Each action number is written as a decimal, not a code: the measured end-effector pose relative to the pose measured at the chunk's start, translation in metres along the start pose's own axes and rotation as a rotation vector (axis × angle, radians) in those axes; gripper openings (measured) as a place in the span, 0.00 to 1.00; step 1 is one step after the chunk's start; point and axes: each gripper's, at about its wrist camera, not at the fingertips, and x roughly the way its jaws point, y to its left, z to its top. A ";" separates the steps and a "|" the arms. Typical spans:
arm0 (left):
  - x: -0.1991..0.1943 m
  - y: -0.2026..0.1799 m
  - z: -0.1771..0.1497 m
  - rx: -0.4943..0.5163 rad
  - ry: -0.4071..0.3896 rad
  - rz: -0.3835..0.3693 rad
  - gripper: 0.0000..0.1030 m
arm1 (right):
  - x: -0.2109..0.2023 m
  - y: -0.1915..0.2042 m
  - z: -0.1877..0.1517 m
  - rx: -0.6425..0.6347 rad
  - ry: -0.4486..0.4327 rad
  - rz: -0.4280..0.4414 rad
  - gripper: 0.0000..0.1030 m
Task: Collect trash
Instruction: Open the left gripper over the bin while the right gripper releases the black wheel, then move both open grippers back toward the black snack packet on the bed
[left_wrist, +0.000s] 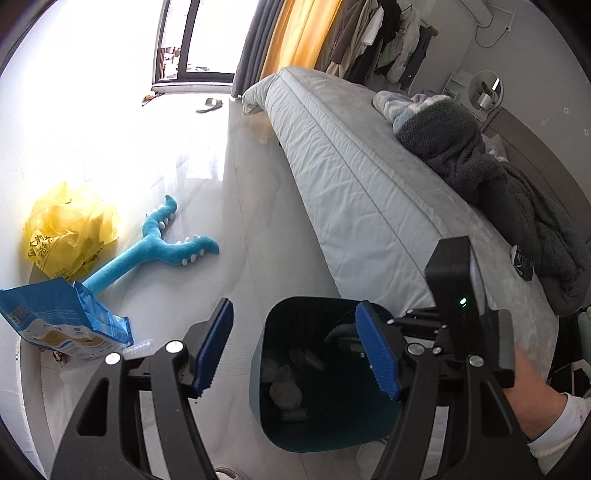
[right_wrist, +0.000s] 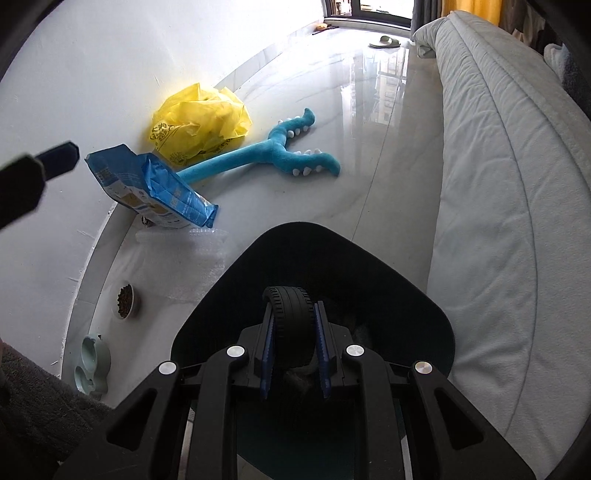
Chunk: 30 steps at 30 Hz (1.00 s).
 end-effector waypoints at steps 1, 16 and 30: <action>-0.003 -0.001 0.002 -0.002 -0.013 -0.005 0.69 | 0.002 0.001 -0.001 -0.003 0.009 0.000 0.20; -0.030 -0.031 0.022 0.020 -0.167 -0.073 0.69 | 0.005 0.002 -0.015 -0.013 0.083 0.026 0.45; -0.042 -0.075 0.040 0.042 -0.247 -0.112 0.69 | -0.047 -0.024 -0.020 0.031 -0.033 0.053 0.56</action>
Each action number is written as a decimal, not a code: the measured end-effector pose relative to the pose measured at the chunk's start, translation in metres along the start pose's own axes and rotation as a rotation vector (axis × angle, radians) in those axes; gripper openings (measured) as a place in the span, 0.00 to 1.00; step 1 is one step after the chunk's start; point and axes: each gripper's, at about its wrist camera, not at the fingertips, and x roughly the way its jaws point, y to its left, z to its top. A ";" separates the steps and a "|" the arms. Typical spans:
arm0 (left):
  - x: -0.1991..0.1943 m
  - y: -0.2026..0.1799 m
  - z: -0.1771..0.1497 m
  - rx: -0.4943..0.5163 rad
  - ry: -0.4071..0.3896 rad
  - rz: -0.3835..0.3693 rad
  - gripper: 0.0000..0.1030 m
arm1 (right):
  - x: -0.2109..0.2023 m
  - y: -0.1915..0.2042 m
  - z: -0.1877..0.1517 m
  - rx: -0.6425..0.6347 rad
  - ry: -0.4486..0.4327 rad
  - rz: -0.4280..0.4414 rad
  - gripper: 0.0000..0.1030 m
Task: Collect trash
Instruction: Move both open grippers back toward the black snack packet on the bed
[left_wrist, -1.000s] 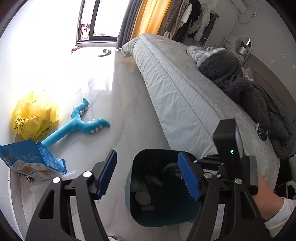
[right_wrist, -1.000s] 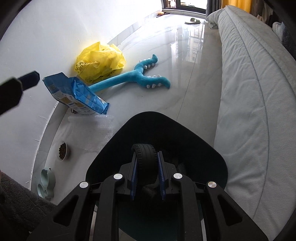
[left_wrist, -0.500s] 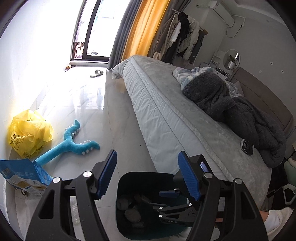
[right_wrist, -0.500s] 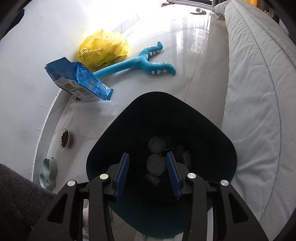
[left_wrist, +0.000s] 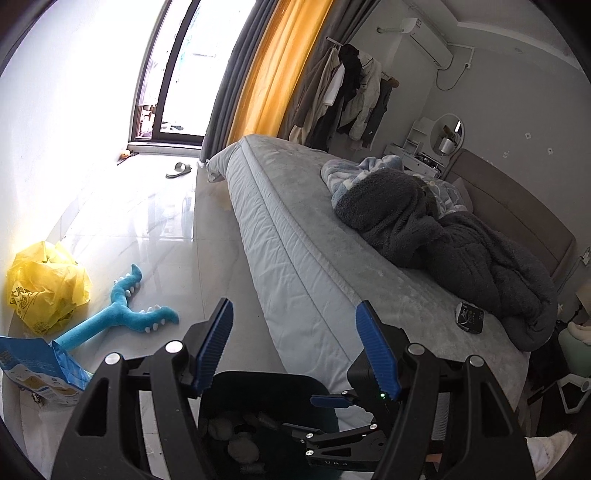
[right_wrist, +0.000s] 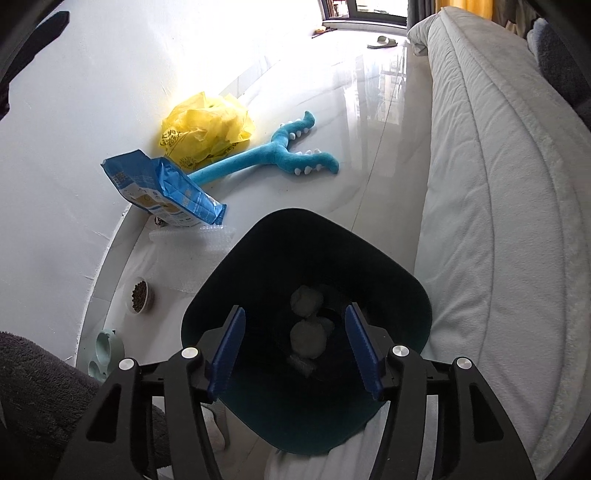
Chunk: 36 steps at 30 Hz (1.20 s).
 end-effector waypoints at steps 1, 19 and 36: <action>0.001 -0.004 0.001 0.000 -0.003 -0.004 0.70 | -0.005 -0.002 0.000 0.001 -0.015 0.002 0.56; 0.020 -0.080 0.010 0.070 -0.029 -0.052 0.81 | -0.115 -0.074 -0.022 0.090 -0.308 -0.105 0.69; 0.058 -0.140 -0.002 0.114 0.016 -0.105 0.82 | -0.185 -0.172 -0.075 0.405 -0.445 -0.419 0.87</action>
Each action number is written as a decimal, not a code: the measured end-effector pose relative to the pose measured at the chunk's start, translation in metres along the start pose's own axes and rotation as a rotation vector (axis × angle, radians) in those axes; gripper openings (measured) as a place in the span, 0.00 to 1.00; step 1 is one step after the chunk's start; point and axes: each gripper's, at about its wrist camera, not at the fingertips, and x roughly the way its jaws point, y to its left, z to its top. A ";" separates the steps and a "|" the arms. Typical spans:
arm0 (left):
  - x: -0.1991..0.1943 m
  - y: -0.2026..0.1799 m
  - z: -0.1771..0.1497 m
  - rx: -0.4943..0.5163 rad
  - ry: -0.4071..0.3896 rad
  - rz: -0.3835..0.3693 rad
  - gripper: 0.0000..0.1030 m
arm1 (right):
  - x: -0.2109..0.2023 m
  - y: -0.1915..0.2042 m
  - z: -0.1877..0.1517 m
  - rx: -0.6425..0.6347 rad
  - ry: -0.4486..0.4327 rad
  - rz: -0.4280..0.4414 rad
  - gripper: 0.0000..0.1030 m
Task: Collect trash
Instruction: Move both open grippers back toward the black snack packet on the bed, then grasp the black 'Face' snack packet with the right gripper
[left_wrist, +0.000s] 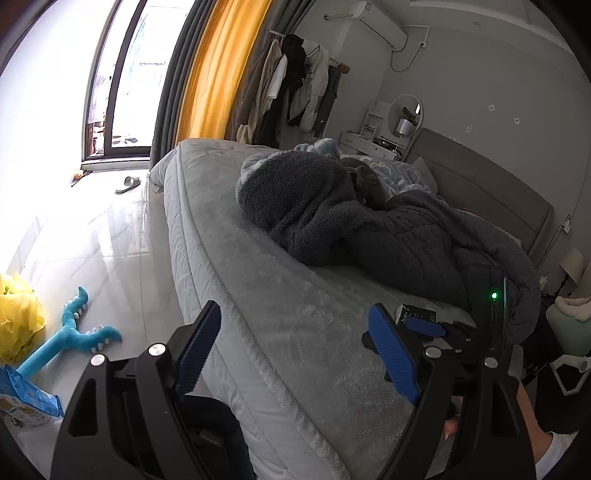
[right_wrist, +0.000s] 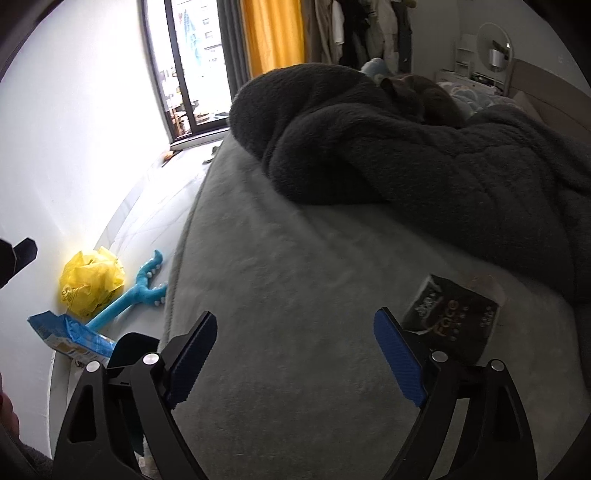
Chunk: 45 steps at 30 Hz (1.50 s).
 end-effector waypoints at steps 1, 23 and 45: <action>0.002 -0.003 0.000 0.003 0.002 -0.004 0.82 | 0.000 -0.007 0.001 0.020 -0.003 -0.021 0.87; 0.041 -0.034 0.005 0.010 0.036 -0.060 0.82 | 0.034 -0.087 -0.007 0.337 0.059 -0.291 0.88; 0.073 -0.081 -0.002 0.035 0.068 -0.104 0.82 | 0.007 -0.160 -0.028 0.329 0.032 -0.103 0.60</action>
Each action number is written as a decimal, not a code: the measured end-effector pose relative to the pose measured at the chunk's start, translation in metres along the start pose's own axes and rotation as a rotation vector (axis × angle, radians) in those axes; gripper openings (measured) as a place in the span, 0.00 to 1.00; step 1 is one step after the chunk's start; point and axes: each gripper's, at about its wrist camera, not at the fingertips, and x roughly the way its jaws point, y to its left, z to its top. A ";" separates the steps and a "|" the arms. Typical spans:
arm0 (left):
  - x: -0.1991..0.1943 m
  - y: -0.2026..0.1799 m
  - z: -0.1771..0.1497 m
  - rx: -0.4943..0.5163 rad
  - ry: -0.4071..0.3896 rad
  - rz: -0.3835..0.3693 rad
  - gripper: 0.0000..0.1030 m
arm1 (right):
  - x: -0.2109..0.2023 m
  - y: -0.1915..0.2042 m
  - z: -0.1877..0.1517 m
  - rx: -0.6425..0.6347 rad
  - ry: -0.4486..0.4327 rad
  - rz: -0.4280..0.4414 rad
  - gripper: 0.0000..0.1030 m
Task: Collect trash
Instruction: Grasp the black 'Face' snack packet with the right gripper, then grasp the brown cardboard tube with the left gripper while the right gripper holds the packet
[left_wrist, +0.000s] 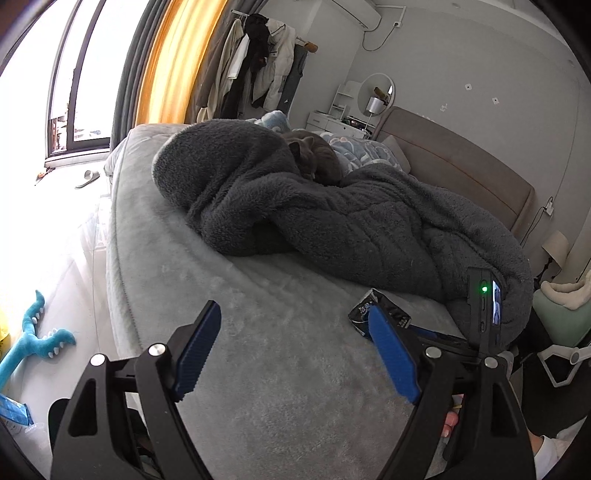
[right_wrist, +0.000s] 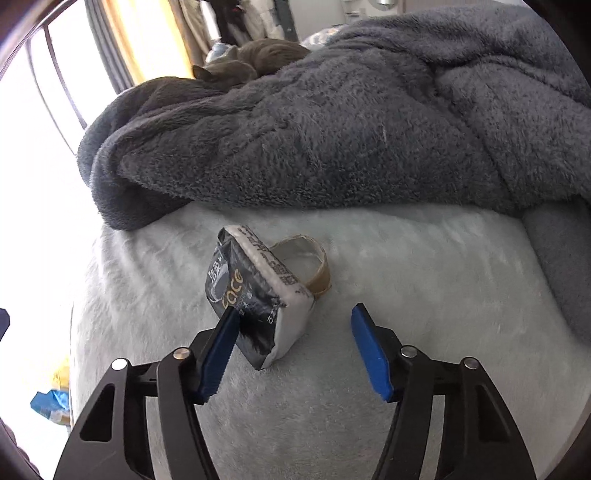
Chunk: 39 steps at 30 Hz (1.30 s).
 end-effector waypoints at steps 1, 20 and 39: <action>0.003 -0.002 0.000 0.000 0.003 -0.002 0.82 | 0.001 -0.001 0.003 -0.011 -0.003 0.012 0.58; 0.051 -0.049 -0.015 0.029 0.058 -0.039 0.81 | -0.035 -0.008 0.009 -0.090 -0.060 0.201 0.15; 0.129 -0.096 -0.034 0.155 0.212 -0.195 0.79 | -0.081 -0.080 0.008 -0.095 -0.096 0.193 0.15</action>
